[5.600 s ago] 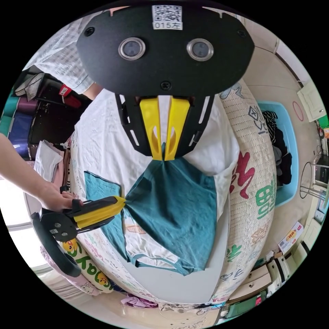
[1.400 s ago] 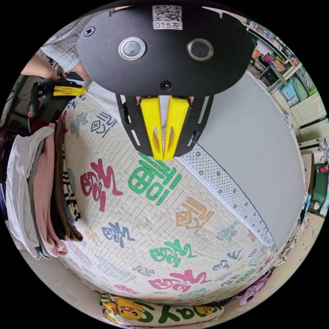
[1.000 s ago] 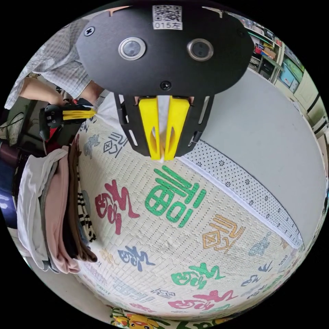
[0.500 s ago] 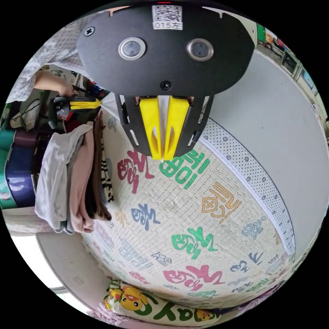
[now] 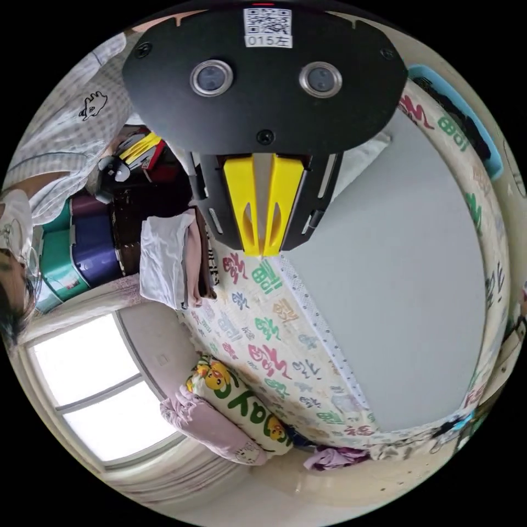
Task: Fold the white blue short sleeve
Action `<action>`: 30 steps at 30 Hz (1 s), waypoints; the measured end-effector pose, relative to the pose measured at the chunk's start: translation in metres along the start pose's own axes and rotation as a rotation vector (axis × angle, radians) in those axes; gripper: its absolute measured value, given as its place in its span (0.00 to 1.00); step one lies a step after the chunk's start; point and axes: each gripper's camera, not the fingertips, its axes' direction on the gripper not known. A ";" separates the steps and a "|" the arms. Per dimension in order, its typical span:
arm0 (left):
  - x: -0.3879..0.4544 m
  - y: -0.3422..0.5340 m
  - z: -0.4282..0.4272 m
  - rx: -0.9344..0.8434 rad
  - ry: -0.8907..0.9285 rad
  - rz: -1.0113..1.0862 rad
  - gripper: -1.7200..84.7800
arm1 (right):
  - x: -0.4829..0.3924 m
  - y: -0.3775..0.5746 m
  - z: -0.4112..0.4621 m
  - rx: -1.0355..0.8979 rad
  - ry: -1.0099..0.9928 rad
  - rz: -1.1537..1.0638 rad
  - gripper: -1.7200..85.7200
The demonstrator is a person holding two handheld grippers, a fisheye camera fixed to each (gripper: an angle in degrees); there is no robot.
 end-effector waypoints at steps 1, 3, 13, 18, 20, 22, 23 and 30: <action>-0.011 0.009 -0.007 0.010 -0.012 -0.026 0.02 | -0.012 -0.014 0.035 -0.038 -0.010 -0.031 0.02; -0.057 0.043 -0.024 0.020 -0.086 -0.131 0.02 | -0.025 -0.034 0.088 -0.101 -0.020 -0.063 0.02; -0.143 0.111 -0.051 0.080 -0.026 -0.297 0.02 | -0.050 -0.099 0.266 -0.365 0.125 -0.083 0.02; -0.151 0.124 -0.075 0.108 -0.008 -0.325 0.02 | -0.066 -0.116 0.310 -0.447 0.194 -0.139 0.02; -0.155 0.130 -0.078 0.090 -0.009 -0.357 0.02 | -0.070 -0.120 0.335 -0.500 0.235 -0.168 0.02; -0.158 0.136 -0.082 0.051 -0.051 -0.405 0.02 | -0.062 -0.122 0.355 -0.559 0.291 -0.141 0.02; -0.157 0.140 -0.090 0.061 -0.099 -0.426 0.02 | -0.057 -0.124 0.363 -0.574 0.310 -0.125 0.02; -0.113 0.137 -0.111 0.092 -0.051 -0.350 0.09 | -0.052 -0.115 0.385 -0.619 0.231 -0.082 0.01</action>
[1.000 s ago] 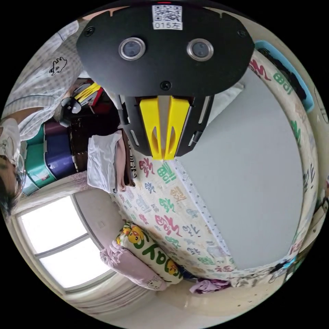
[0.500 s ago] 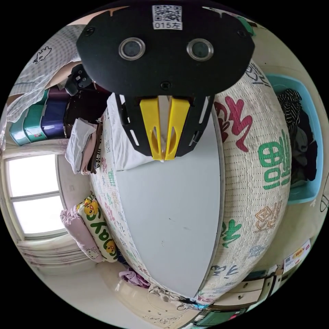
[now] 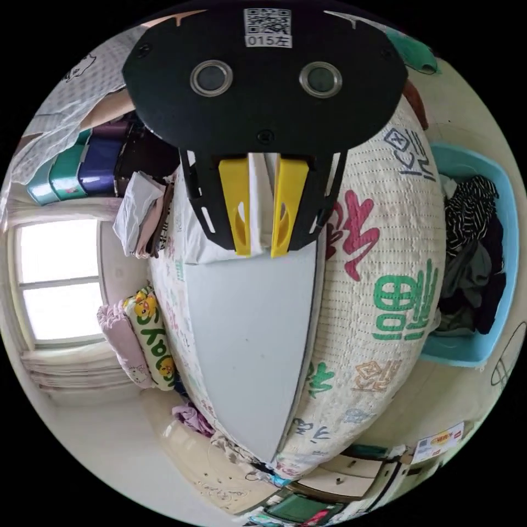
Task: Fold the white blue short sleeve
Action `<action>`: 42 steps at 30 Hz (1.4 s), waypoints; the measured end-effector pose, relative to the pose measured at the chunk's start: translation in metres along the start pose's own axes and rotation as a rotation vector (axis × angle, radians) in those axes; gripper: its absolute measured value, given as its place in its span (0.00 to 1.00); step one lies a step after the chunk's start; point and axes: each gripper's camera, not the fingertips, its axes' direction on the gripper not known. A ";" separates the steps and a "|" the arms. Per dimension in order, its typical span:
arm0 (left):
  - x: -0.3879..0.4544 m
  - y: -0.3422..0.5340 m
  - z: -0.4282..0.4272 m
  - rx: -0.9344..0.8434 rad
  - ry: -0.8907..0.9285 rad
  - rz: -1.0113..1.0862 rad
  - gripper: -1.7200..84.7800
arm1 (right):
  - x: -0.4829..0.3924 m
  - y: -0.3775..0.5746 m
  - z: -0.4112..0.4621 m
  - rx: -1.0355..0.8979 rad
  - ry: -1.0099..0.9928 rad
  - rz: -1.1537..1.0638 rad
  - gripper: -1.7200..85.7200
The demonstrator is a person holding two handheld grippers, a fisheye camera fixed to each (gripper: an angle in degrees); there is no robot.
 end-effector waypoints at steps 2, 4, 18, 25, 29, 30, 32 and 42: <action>0.017 -0.003 0.011 -0.054 -0.076 0.057 0.09 | -0.009 0.004 0.001 -0.012 -0.040 -0.041 0.02; 0.025 -0.006 0.024 -0.123 -0.173 0.070 0.08 | -0.014 0.015 -0.013 0.018 -0.082 -0.085 0.02; 0.203 -0.055 0.043 -0.229 -0.155 0.379 0.12 | 0.197 0.200 -0.164 0.471 -0.138 0.457 0.13; 0.233 -0.056 0.046 -0.286 -0.324 0.351 0.11 | 0.212 0.193 -0.117 0.393 -0.184 0.397 0.12; 0.238 -0.033 0.040 -0.403 -0.569 0.330 0.11 | 0.218 0.197 -0.104 0.360 -0.206 0.405 0.07; 0.236 -0.025 0.029 -0.389 -0.551 0.297 0.11 | 0.218 0.197 -0.103 0.355 -0.204 0.398 0.06; 0.239 -0.021 0.013 -0.354 -0.474 0.258 0.11 | 0.216 0.198 -0.101 0.338 -0.198 0.344 0.04; 0.267 -0.074 0.037 -0.245 -0.152 0.226 0.09 | 0.205 0.214 -0.105 0.344 -0.126 0.299 0.06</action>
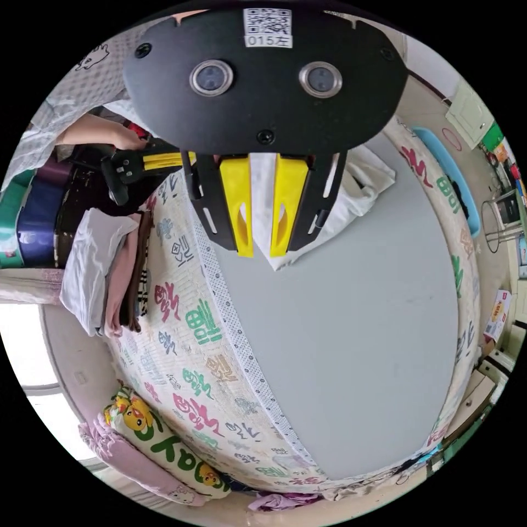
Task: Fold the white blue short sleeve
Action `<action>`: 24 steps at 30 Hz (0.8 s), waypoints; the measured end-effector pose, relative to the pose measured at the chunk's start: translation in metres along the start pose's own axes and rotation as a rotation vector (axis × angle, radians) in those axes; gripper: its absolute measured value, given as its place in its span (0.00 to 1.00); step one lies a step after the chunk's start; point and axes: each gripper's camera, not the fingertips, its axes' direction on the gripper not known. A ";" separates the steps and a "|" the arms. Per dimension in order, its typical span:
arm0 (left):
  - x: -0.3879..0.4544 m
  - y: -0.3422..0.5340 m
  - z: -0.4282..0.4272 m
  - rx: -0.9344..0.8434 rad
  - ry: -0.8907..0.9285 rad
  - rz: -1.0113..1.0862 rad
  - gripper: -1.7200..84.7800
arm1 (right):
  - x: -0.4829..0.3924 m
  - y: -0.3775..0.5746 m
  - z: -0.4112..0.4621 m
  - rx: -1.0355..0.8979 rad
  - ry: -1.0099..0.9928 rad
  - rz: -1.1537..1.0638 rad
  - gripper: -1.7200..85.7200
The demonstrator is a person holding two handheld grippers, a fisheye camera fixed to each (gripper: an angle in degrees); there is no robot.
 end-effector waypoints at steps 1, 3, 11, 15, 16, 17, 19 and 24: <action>-0.005 0.002 -0.006 0.025 0.061 -0.014 0.08 | -0.009 0.005 -0.006 0.031 0.011 -0.037 0.06; -0.026 0.014 -0.036 0.103 0.213 -0.076 0.08 | -0.034 0.009 -0.007 0.038 0.035 -0.137 0.08; -0.111 0.071 -0.106 0.181 0.004 -0.303 0.11 | -0.195 -0.023 0.088 0.015 0.011 -0.468 0.12; -0.164 0.077 -0.095 0.144 0.113 -0.380 0.13 | -0.247 -0.052 0.162 -0.001 0.163 -0.496 0.15; -0.170 0.077 -0.093 0.147 0.131 -0.384 0.13 | -0.255 -0.062 0.184 -0.007 0.211 -0.476 0.16; -0.181 0.076 -0.091 0.144 0.155 -0.387 0.13 | -0.261 -0.071 0.206 -0.021 0.262 -0.450 0.16; -0.195 0.072 -0.084 0.110 0.181 -0.383 0.13 | -0.265 -0.081 0.235 -0.061 0.338 -0.411 0.16; -0.220 0.072 -0.074 0.041 0.342 -0.345 0.14 | -0.280 -0.087 0.258 -0.019 0.534 -0.397 0.06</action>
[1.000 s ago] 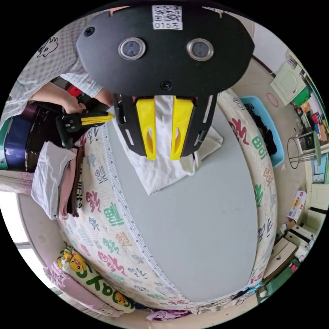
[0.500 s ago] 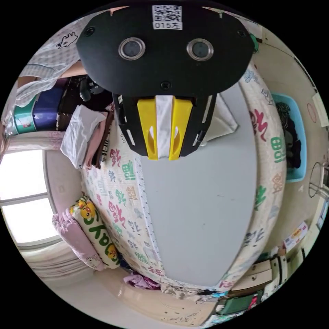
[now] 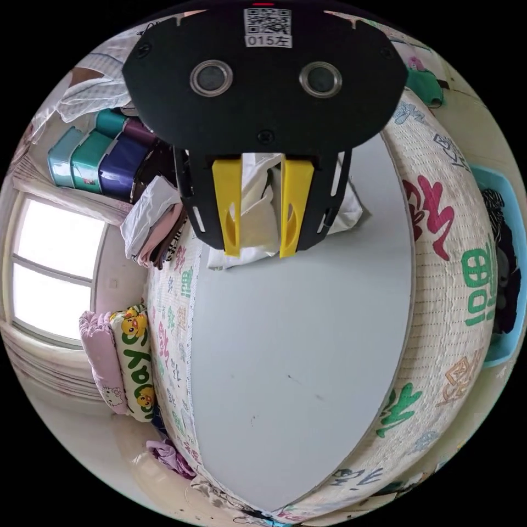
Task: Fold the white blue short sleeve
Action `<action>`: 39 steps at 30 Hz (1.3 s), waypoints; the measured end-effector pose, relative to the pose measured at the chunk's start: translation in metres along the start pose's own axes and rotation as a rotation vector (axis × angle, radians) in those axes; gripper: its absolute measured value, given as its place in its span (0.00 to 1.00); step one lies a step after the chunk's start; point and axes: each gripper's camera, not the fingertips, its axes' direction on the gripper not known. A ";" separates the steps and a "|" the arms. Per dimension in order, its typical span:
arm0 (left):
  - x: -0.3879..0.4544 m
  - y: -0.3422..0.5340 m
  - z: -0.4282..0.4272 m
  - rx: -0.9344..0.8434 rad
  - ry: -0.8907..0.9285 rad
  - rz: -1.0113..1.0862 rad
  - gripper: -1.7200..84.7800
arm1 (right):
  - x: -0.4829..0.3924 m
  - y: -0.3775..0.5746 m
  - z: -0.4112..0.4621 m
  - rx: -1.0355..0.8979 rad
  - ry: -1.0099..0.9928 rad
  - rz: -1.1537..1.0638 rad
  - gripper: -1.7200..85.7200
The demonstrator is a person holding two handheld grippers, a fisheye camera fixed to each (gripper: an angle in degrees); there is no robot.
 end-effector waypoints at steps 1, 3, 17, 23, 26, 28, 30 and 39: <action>-0.001 0.001 -0.003 -0.004 0.018 0.006 0.14 | 0.000 -0.005 0.002 -0.035 -0.009 0.006 0.04; -0.004 0.011 -0.018 0.018 0.093 0.025 0.14 | 0.003 -0.008 -0.002 -0.041 -0.055 0.025 0.03; -0.071 0.025 -0.042 0.015 0.121 -0.047 0.06 | -0.017 -0.020 0.001 -0.075 -0.199 -0.046 0.02; -0.095 0.031 -0.053 0.026 0.028 0.020 0.03 | 0.007 -0.051 0.057 -0.143 -0.252 -0.063 0.02; -0.111 0.034 -0.046 0.061 -0.009 -0.006 0.04 | 0.029 -0.064 0.101 -0.222 -0.217 -0.030 0.02; -0.119 0.036 -0.044 0.087 0.029 -0.020 0.04 | 0.041 -0.072 0.110 -0.226 -0.228 -0.021 0.03; -0.122 0.040 -0.042 0.101 0.003 -0.003 0.05 | 0.049 -0.076 0.113 -0.222 -0.234 -0.038 0.04; -0.123 0.064 -0.051 0.184 -0.100 0.035 0.10 | 0.138 -0.060 0.052 -0.063 -0.376 -0.155 0.07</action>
